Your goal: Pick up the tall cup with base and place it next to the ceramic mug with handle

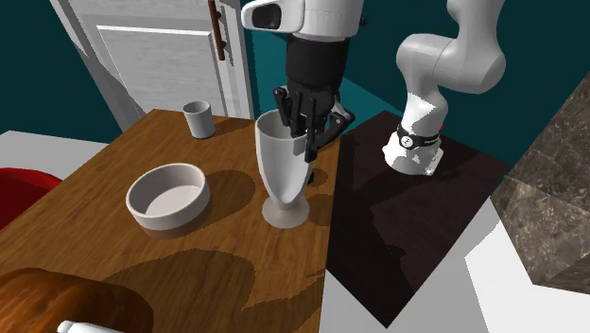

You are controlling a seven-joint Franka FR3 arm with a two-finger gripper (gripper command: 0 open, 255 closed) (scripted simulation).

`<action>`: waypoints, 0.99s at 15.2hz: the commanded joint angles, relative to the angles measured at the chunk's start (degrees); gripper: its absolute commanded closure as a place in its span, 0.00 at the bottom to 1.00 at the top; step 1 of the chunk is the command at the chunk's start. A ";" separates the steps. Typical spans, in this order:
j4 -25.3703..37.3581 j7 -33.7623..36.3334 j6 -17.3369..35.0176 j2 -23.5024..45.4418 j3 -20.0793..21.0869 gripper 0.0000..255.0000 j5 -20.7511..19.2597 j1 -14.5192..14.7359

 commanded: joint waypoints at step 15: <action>11.00 0.04 -12.43 -1.46 -0.11 1.00 -0.05 -0.06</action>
